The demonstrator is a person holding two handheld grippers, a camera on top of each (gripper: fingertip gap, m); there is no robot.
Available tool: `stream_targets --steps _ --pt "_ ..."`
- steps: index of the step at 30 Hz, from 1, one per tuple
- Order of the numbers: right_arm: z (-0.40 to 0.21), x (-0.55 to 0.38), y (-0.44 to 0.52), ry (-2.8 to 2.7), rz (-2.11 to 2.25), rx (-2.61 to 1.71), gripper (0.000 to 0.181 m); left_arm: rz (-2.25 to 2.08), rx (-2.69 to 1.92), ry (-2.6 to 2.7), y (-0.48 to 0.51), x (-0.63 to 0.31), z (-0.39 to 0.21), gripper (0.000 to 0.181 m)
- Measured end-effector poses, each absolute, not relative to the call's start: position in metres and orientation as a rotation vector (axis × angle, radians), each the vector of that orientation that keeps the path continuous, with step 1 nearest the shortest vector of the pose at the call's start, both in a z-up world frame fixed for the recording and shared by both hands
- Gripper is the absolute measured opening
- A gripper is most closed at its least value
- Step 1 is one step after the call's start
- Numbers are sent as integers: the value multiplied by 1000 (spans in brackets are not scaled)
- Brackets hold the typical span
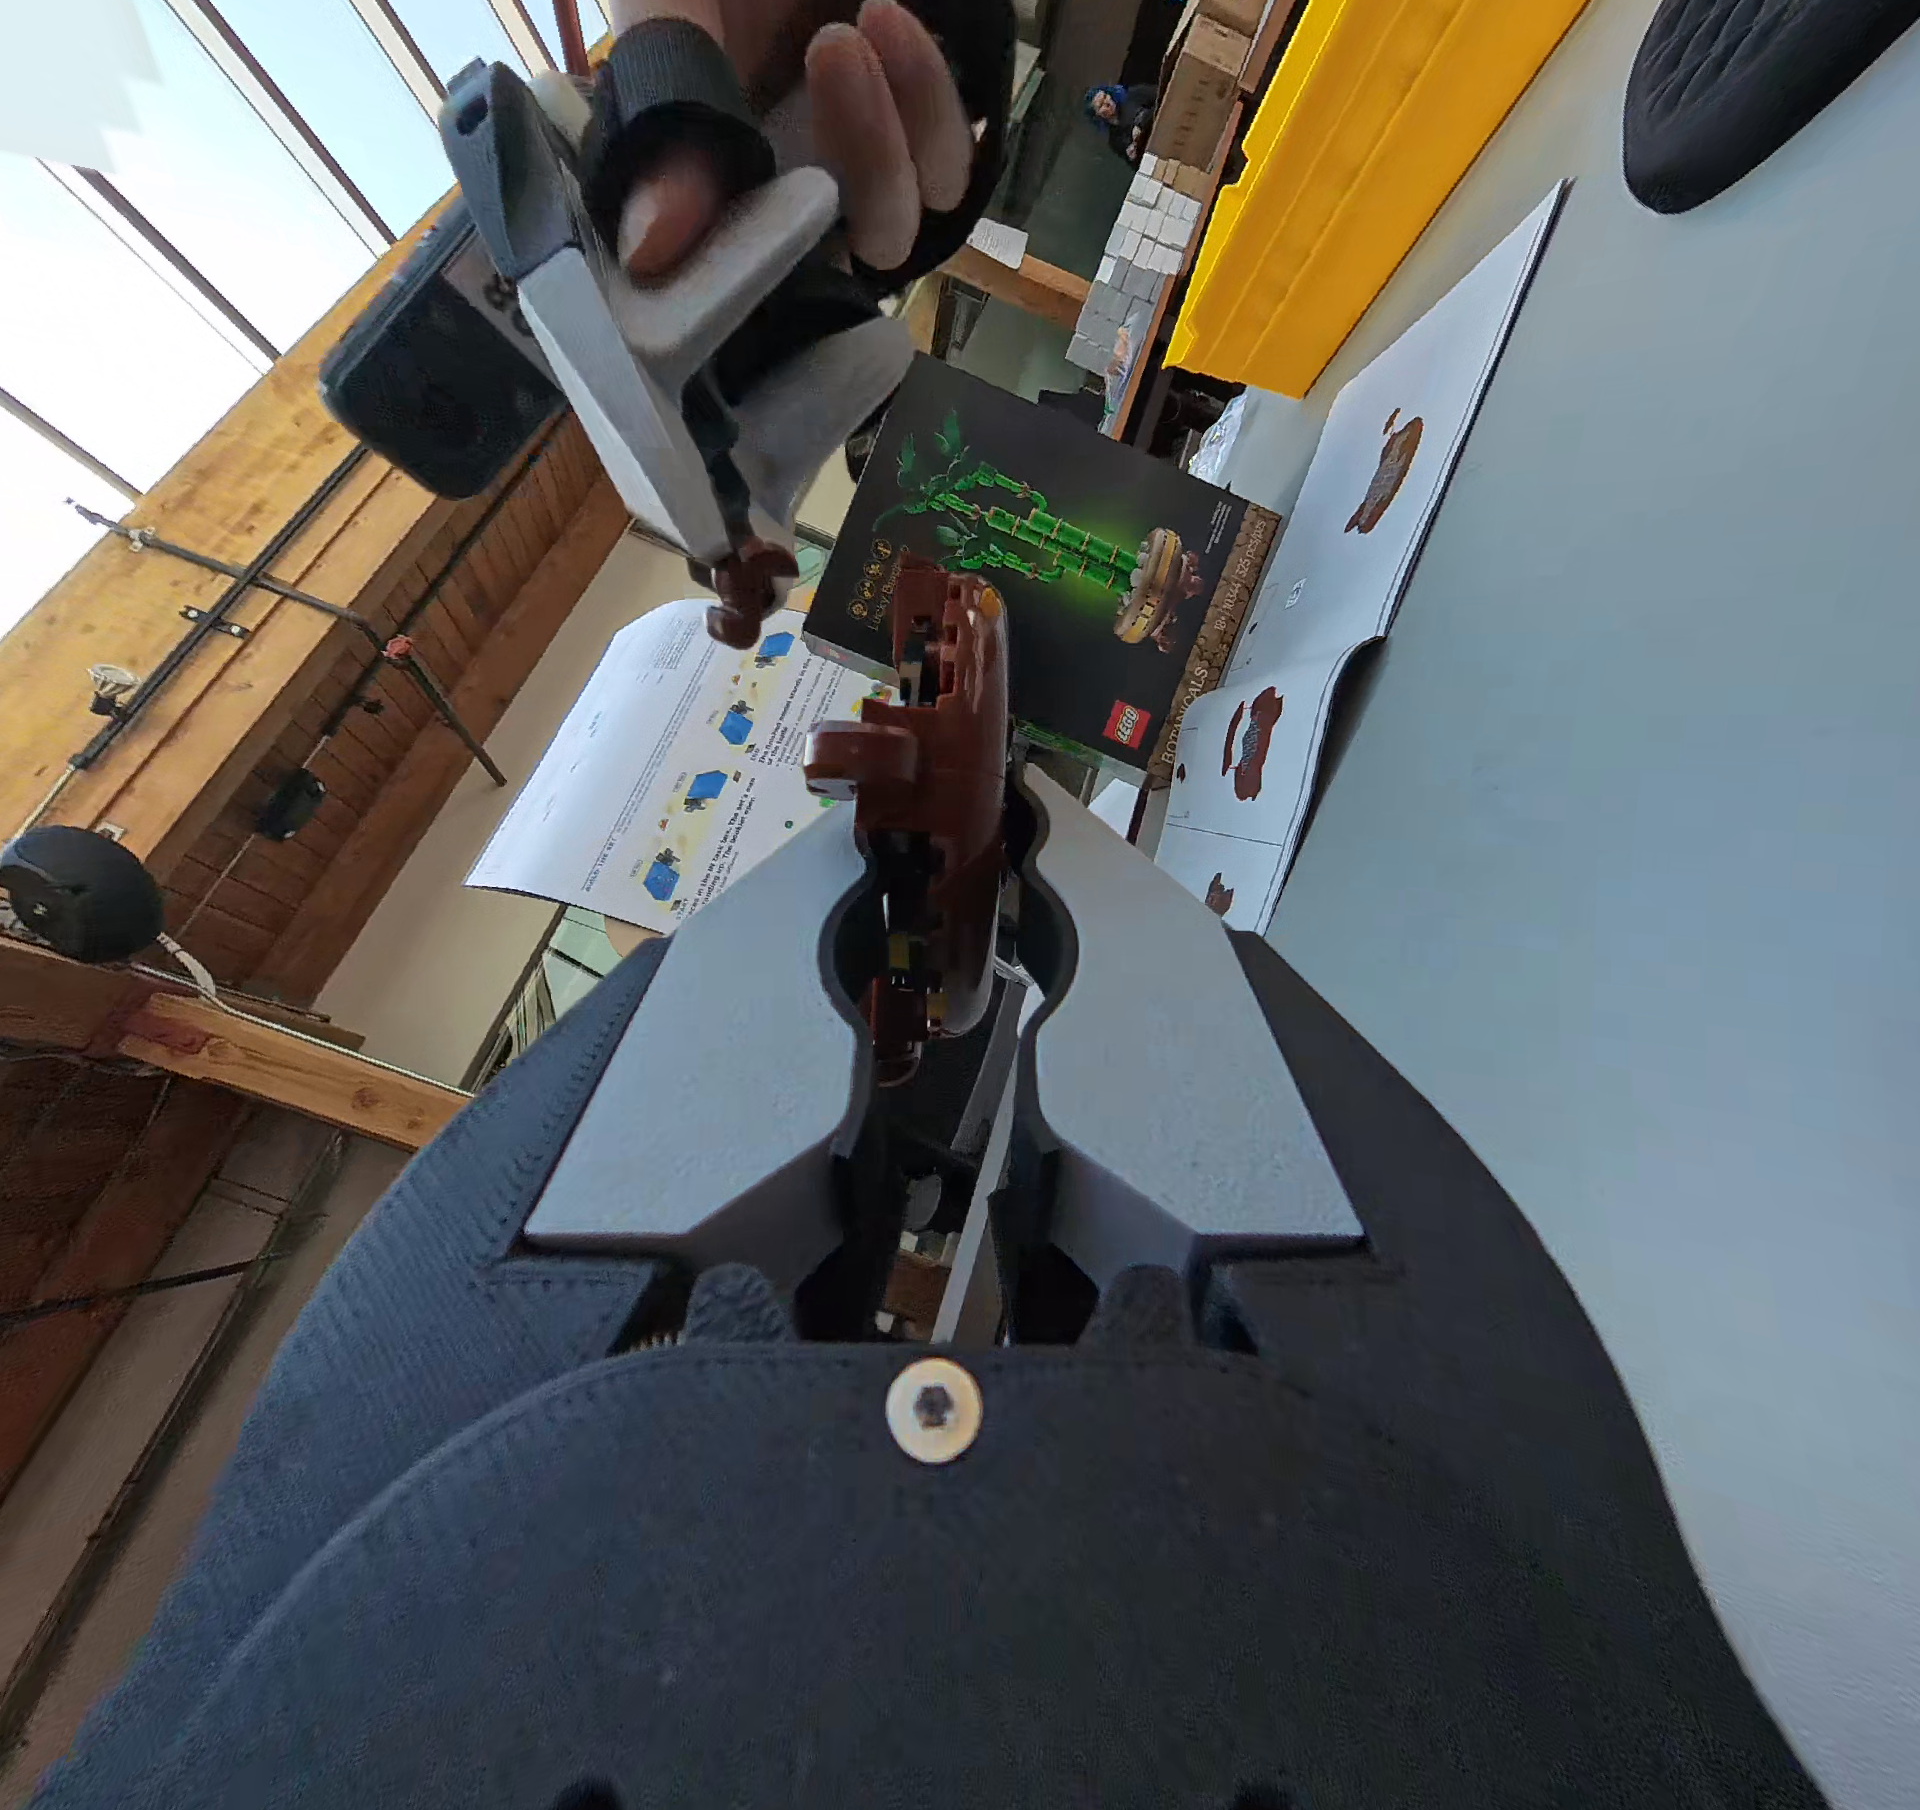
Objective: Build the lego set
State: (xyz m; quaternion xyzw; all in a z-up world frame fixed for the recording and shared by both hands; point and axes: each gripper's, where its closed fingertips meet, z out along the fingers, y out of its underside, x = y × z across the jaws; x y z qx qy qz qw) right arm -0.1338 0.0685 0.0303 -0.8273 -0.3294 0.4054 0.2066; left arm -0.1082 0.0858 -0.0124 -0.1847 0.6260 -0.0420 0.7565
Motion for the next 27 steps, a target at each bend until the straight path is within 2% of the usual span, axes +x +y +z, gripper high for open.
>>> stream_targets --steps 1,10,18,27 --pt "26 -136 66 -1004 1063 -2318 8 -90 -400 1374 85 -108 -14 17" --pt "-3 -127 63 -1393 675 -2361 8 0 -351 1436 81 -103 -25 17" --pt "-3 -119 59 -1409 767 -2454 8 -8 -345 1420 77 -103 -21 17" --pt "-3 -117 58 -1528 653 -2389 9 0 -344 1415 76 -103 -21 17"
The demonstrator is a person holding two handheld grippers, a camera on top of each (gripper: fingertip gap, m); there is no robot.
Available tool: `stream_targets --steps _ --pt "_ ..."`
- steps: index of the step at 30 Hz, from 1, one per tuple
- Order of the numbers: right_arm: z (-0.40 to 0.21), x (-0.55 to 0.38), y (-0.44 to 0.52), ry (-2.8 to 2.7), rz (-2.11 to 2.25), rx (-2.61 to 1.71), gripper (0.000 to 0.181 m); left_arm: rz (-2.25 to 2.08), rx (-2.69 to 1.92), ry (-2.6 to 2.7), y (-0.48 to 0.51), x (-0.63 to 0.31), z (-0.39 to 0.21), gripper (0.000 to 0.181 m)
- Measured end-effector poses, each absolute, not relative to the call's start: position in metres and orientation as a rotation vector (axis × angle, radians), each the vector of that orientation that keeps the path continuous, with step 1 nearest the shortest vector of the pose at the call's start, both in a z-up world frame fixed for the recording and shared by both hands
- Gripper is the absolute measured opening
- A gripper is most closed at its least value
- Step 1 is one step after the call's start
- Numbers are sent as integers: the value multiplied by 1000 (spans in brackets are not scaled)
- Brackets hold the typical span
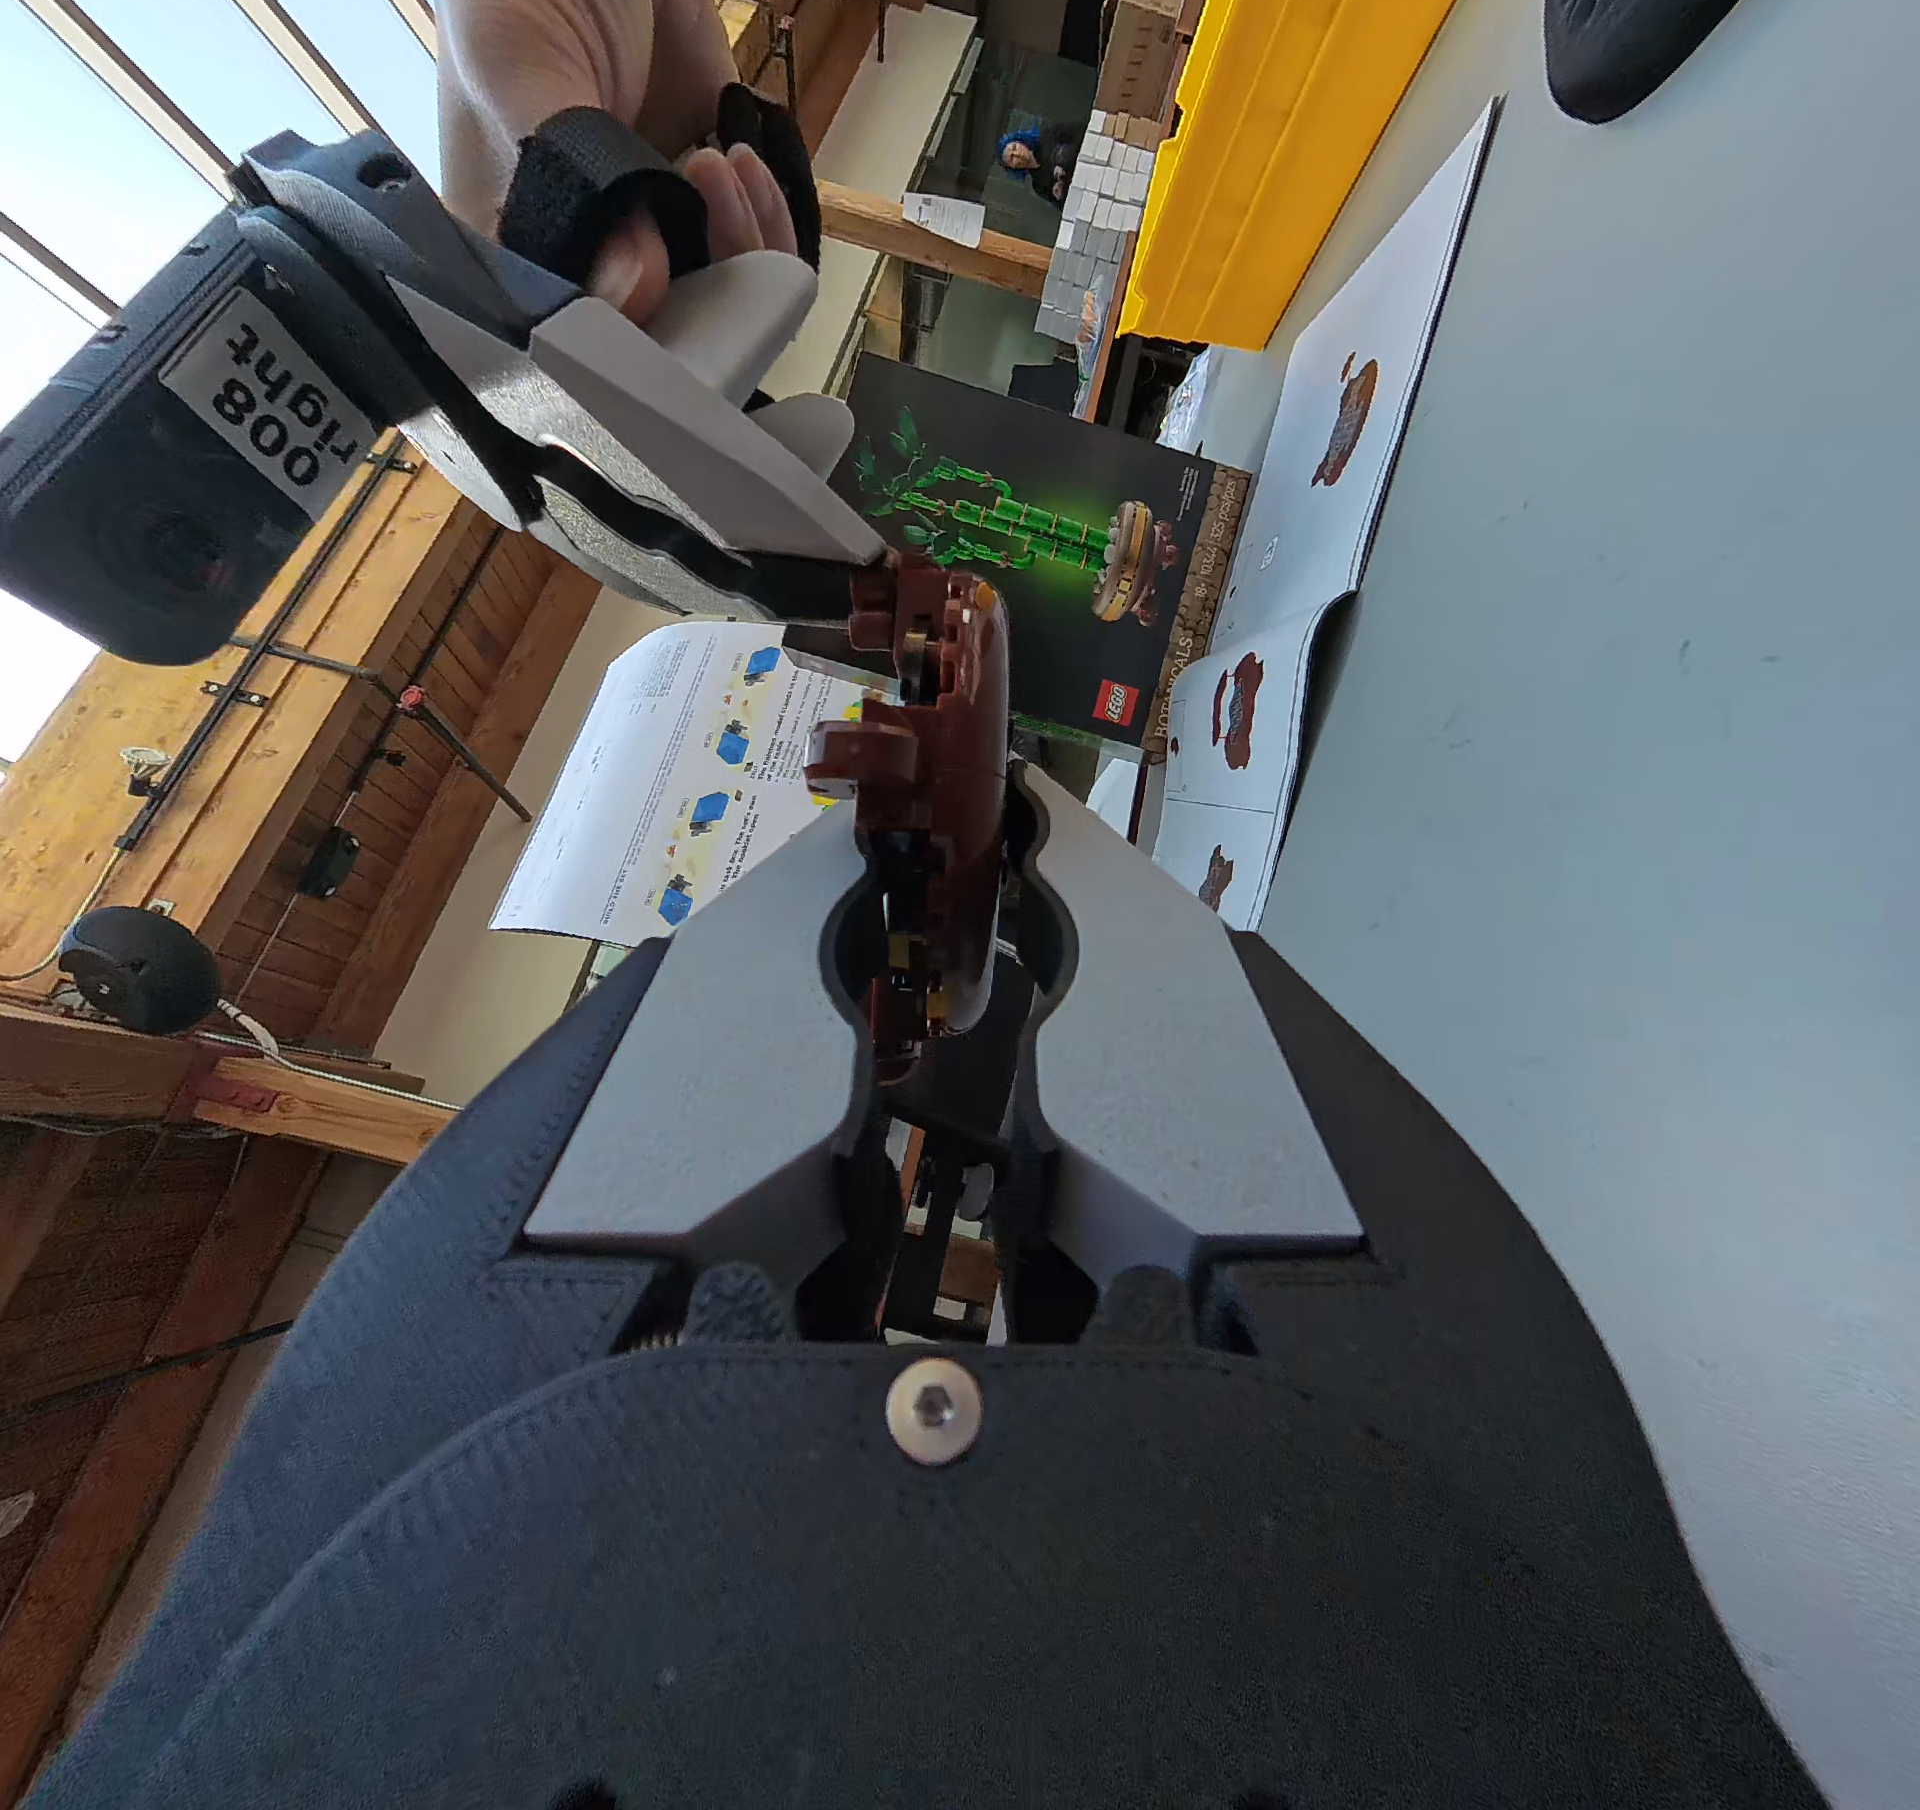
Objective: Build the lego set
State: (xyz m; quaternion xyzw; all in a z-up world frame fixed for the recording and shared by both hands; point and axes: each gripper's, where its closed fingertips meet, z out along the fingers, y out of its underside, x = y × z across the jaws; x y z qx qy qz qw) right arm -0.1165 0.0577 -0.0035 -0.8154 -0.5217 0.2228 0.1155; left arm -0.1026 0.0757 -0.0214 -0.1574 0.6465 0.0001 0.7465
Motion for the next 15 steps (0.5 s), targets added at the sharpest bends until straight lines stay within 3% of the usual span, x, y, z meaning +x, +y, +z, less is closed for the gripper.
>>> stream_targets --steps 13,15 --pt "7 -119 67 -1517 552 -2240 17 9 -358 1419 77 -103 -21 17" --pt "21 -124 67 -1493 552 -2129 26 8 -364 1422 78 -102 -22 17"
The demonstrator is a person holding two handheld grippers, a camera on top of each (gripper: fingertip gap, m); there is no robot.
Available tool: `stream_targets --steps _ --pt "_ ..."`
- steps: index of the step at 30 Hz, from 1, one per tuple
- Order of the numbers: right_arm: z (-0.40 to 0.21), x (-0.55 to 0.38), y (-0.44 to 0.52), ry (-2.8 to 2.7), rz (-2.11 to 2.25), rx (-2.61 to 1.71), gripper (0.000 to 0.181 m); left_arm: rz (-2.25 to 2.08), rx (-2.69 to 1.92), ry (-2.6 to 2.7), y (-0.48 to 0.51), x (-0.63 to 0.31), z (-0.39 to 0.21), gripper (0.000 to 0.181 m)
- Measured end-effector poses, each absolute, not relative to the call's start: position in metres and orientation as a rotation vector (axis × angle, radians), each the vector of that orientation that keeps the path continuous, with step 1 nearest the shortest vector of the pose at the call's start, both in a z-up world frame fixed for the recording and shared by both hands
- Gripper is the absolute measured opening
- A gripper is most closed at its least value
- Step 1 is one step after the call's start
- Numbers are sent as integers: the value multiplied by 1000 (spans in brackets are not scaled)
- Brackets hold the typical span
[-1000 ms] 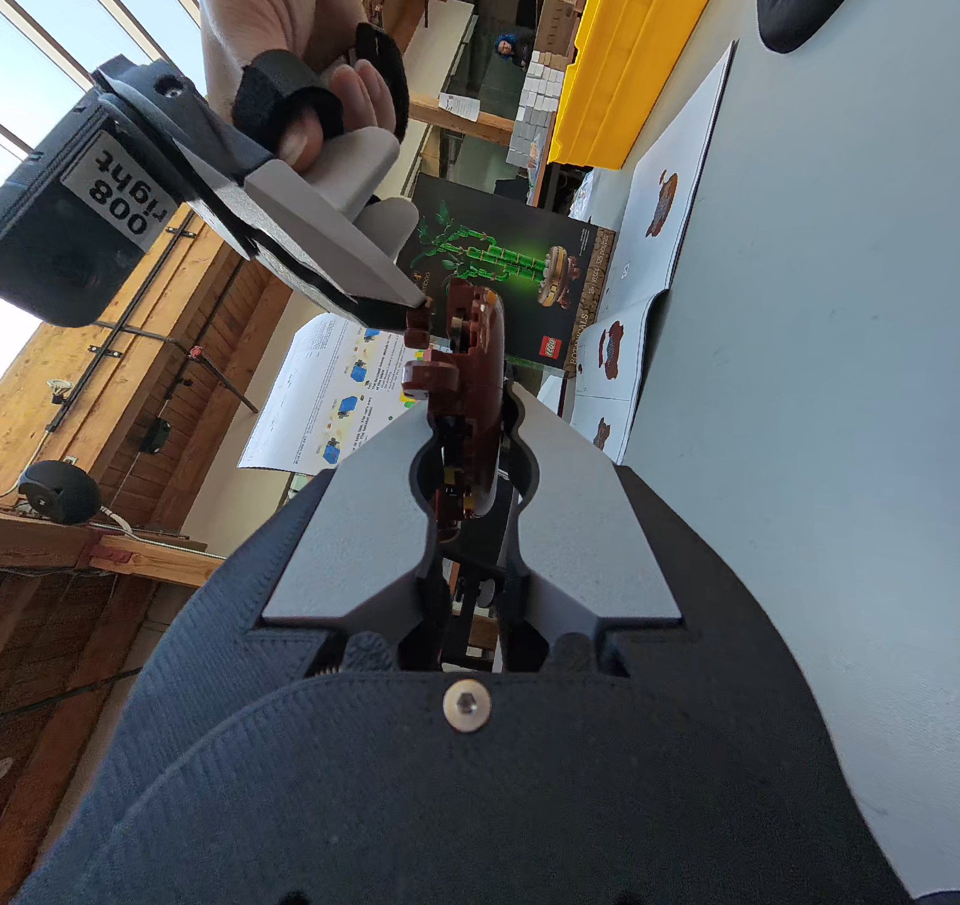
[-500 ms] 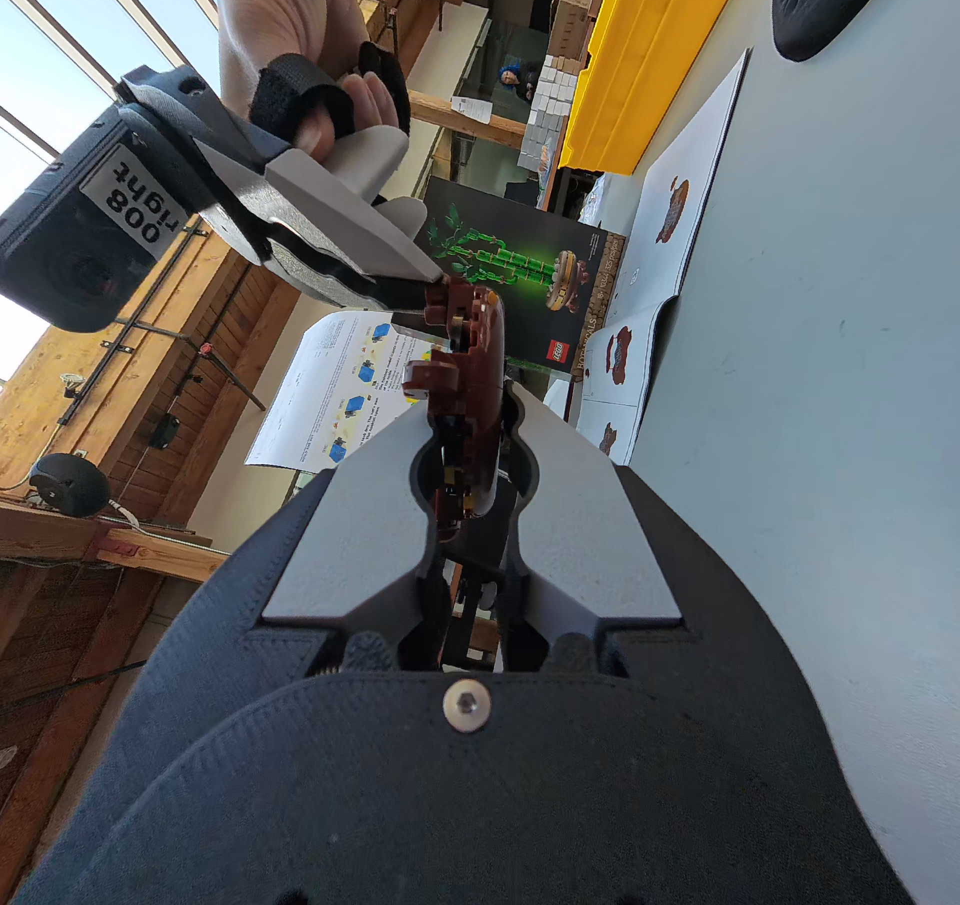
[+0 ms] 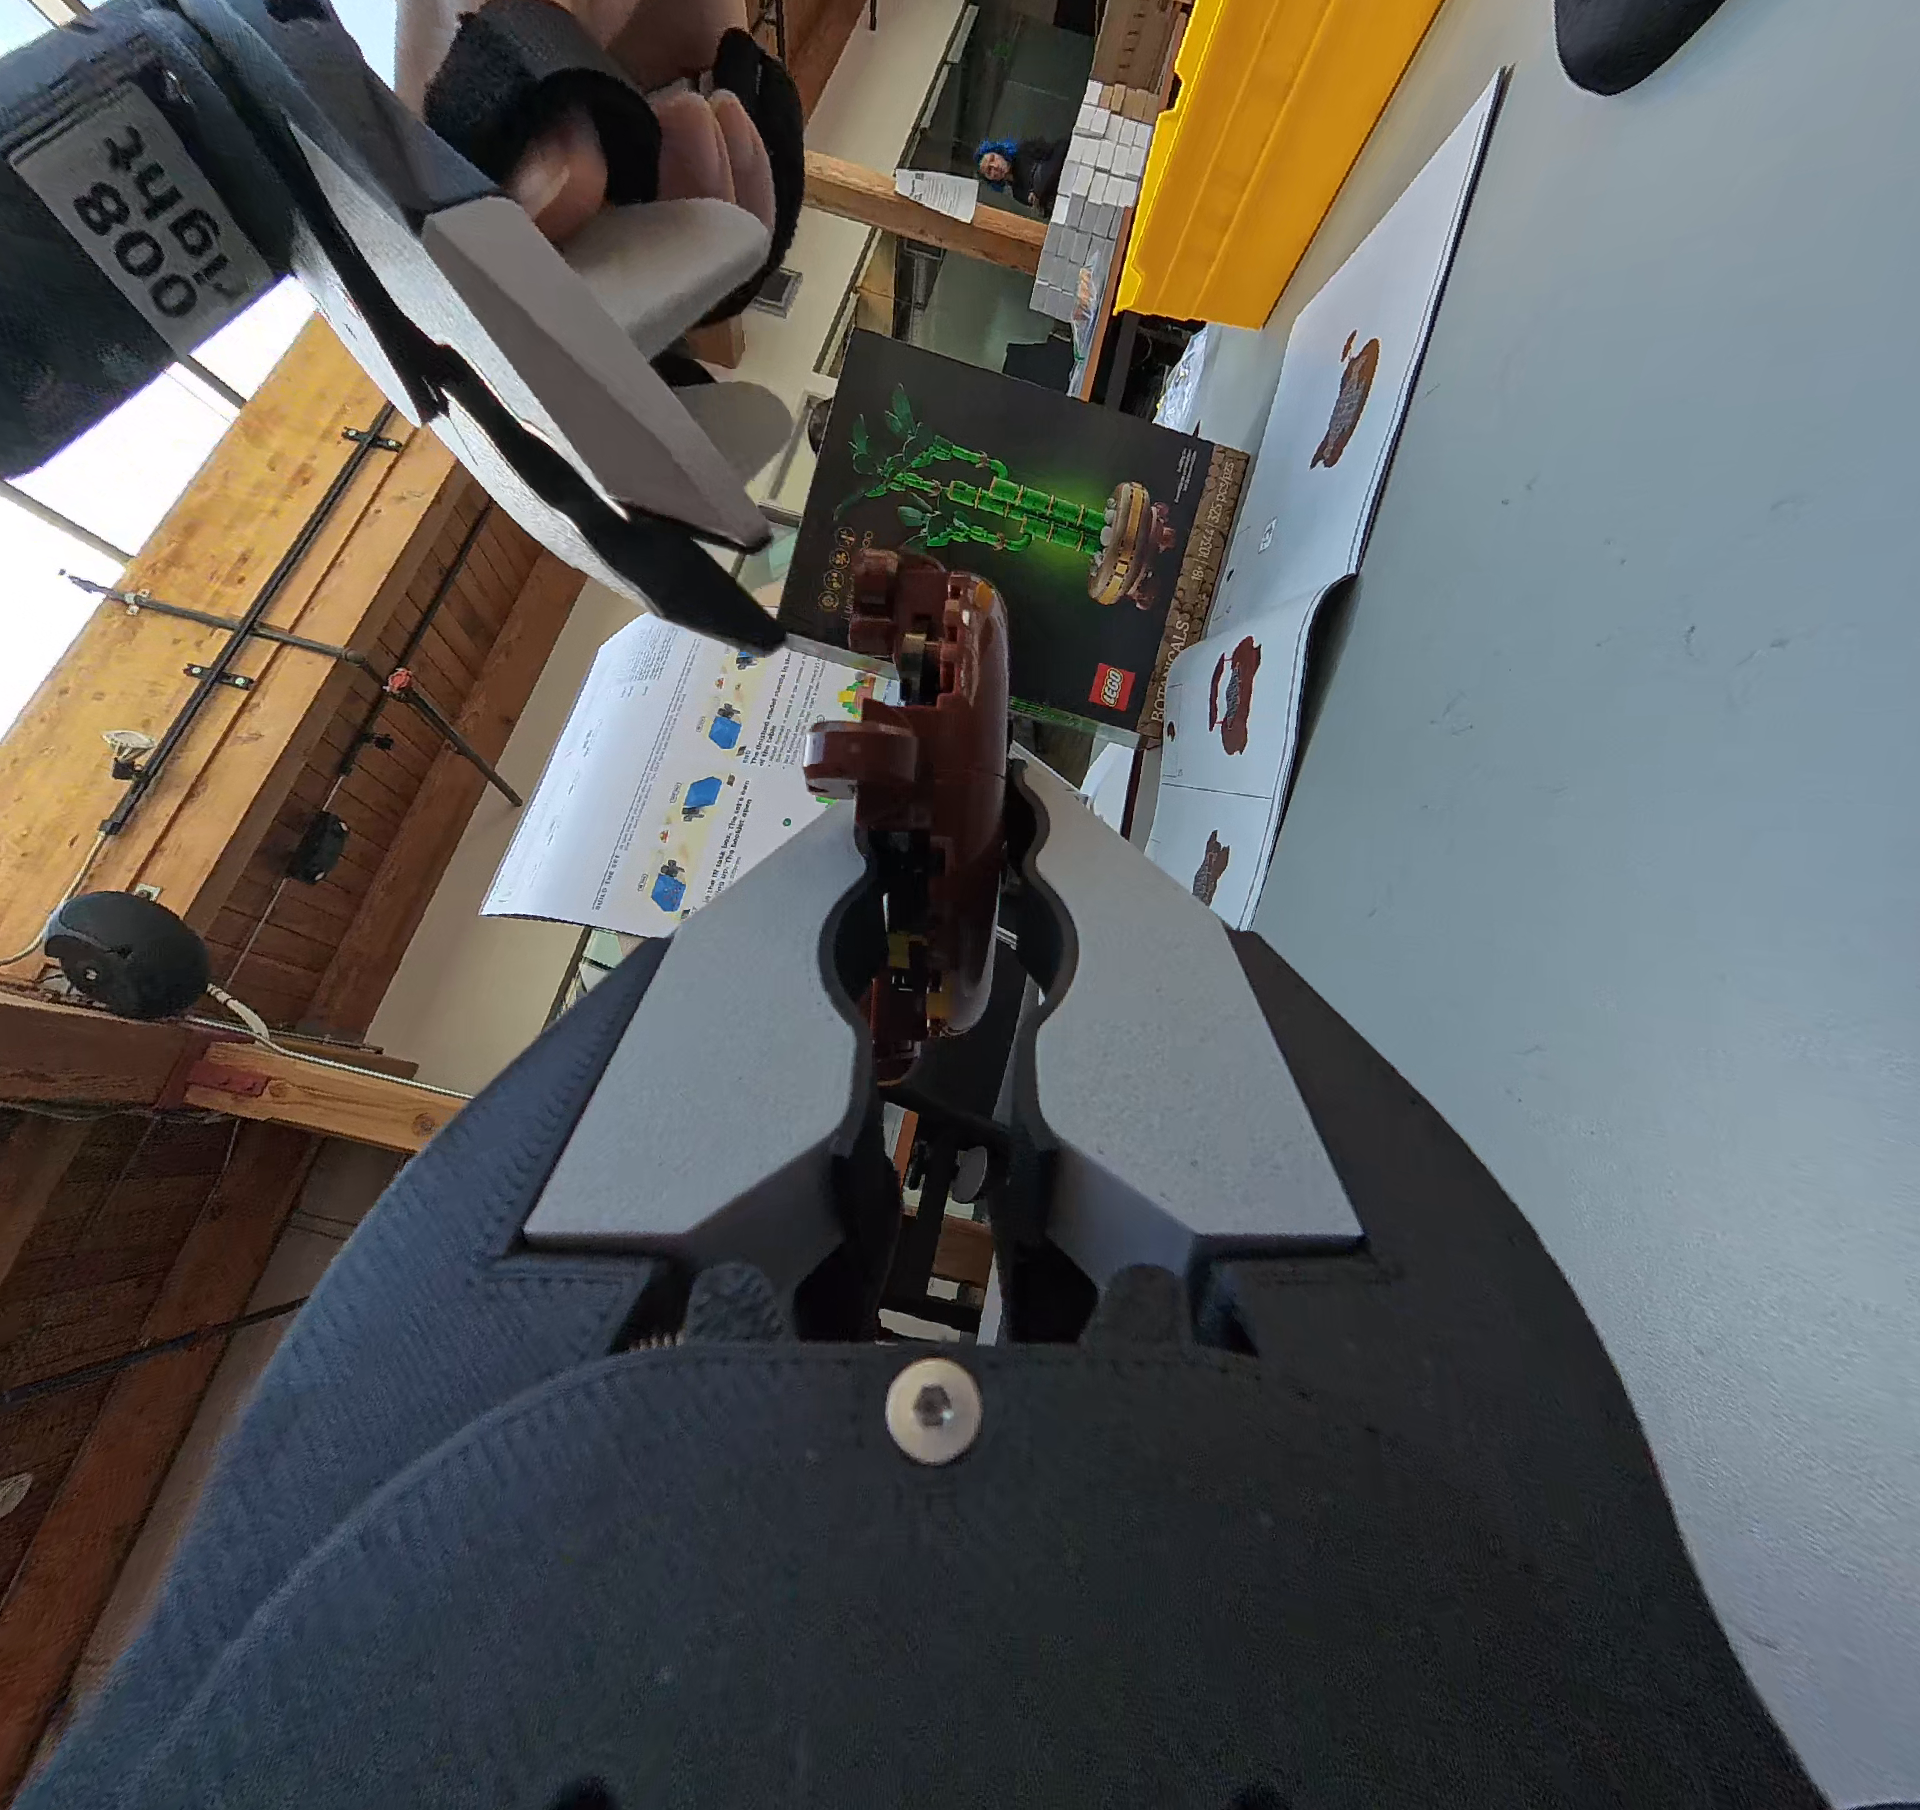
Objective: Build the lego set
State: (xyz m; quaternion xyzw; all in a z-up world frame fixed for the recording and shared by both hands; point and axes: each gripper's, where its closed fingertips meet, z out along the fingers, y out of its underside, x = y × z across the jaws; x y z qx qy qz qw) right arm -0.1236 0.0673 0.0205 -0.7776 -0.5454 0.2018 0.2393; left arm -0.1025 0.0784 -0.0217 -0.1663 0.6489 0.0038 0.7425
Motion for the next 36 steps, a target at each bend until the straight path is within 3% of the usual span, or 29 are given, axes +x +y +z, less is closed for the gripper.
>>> stream_targets --steps 2,7,12,36 --pt "34 -130 60 -1519 474 -1926 38 12 -373 1422 80 -103 -22 17" --pt "27 -123 53 -1590 -319 -1370 34 6 -393 1416 84 -103 -21 17" --pt "10 -117 57 -1637 -739 -1183 30 0 -396 1421 82 -102 -22 17" --pt "-1 -113 63 -1736 -860 -1181 17 3 -386 1423 80 -101 -21 17"
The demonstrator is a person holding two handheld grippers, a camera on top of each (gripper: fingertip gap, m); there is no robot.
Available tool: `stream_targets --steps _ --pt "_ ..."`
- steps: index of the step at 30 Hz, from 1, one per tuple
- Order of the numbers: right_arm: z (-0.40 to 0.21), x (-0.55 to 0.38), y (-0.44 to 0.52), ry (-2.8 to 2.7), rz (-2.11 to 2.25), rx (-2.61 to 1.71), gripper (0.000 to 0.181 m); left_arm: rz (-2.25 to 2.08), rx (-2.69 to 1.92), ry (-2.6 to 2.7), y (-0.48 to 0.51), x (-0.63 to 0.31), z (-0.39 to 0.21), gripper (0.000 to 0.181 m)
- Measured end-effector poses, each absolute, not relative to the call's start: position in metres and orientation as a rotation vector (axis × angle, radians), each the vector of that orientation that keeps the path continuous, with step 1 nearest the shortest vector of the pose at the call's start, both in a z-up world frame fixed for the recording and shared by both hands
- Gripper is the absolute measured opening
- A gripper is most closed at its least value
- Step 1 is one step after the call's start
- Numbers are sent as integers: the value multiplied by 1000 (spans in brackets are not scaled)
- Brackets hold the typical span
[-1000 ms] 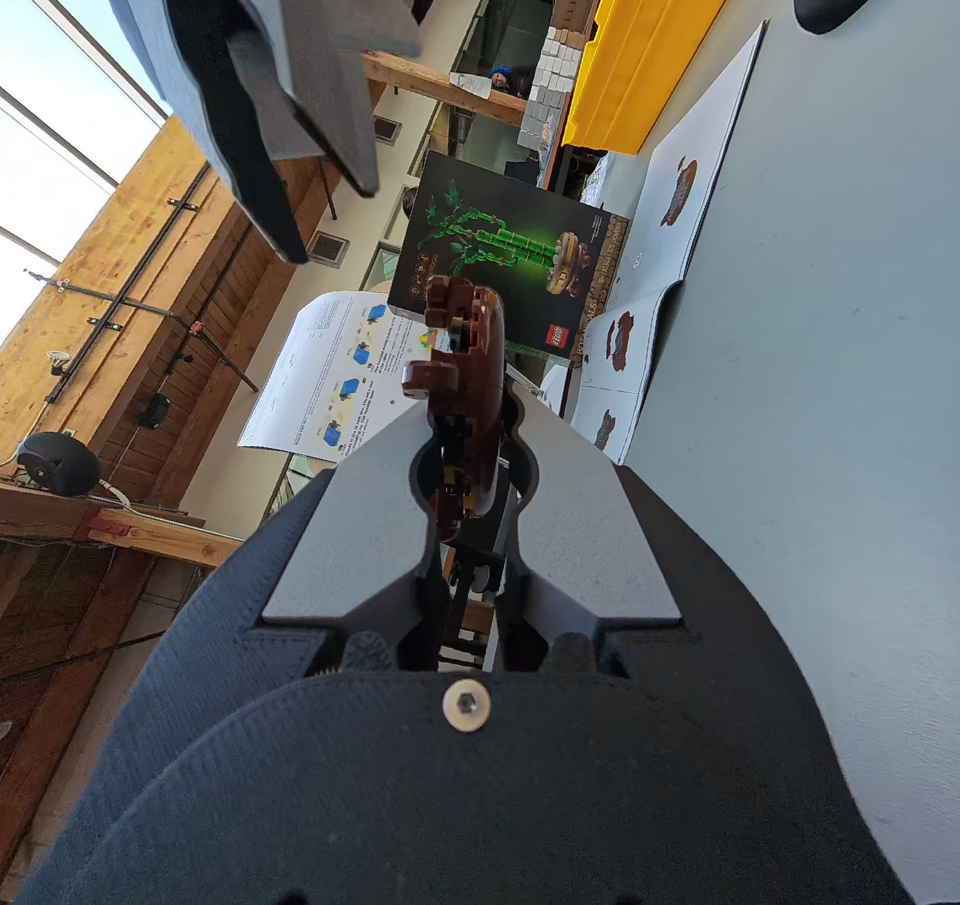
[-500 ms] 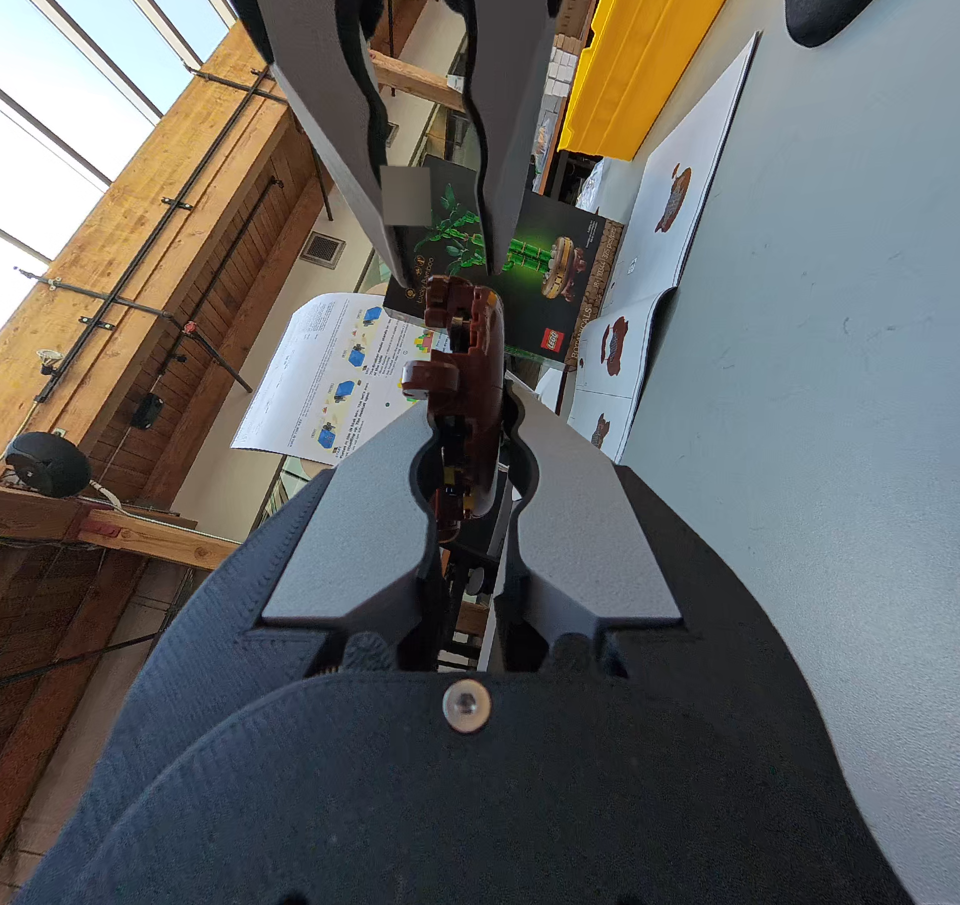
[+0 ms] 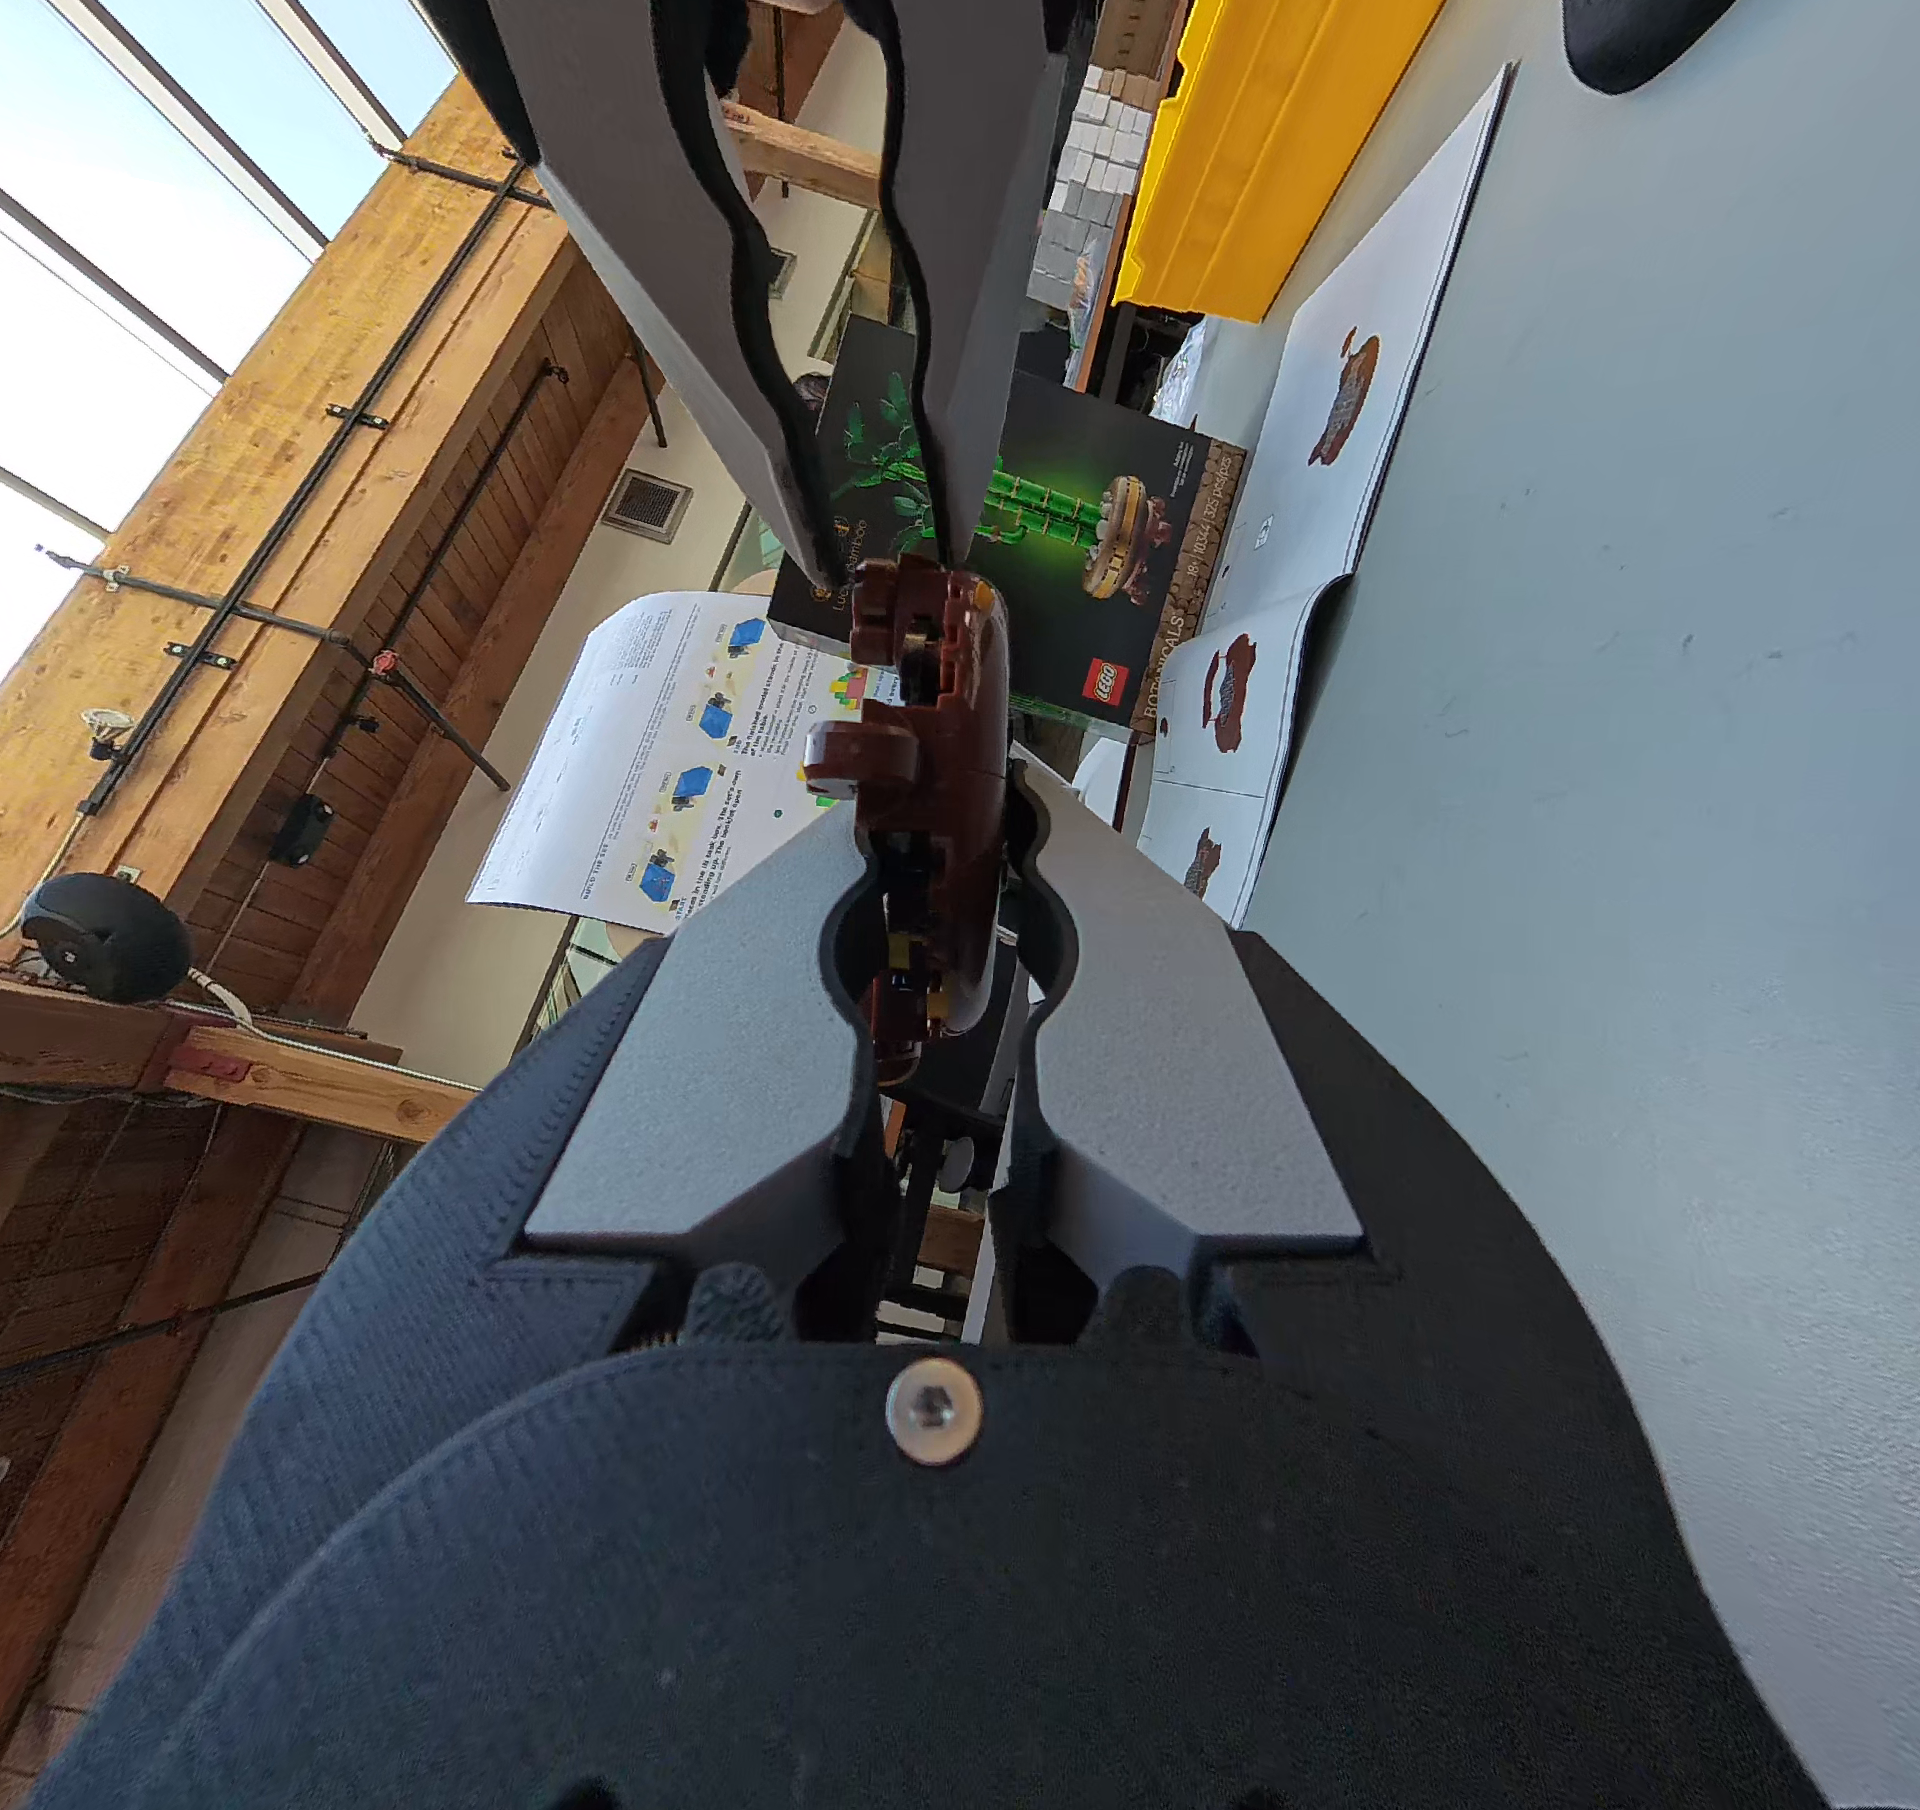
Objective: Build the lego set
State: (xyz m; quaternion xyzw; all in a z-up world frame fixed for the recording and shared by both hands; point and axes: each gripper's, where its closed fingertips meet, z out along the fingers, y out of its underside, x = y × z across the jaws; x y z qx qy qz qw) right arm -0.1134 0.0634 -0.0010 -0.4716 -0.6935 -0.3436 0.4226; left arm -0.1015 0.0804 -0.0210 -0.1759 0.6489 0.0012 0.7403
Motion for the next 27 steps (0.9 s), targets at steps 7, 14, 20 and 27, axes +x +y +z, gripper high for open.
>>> stream_targets --steps 7,14,20,27 --pt "-4 -114 66 -1741 -861 -1198 15 6 -390 1424 81 -102 -21 17" --pt "-2 -114 62 -1729 -862 -1182 14 -5 -383 1422 79 -102 -20 17" --pt "3 -115 58 -1710 -859 -1153 7 -5 -384 1421 79 -102 -20 17" --pt "9 -116 55 -1659 -790 -1184 7 -13 -387 1415 78 -102 -19 17"
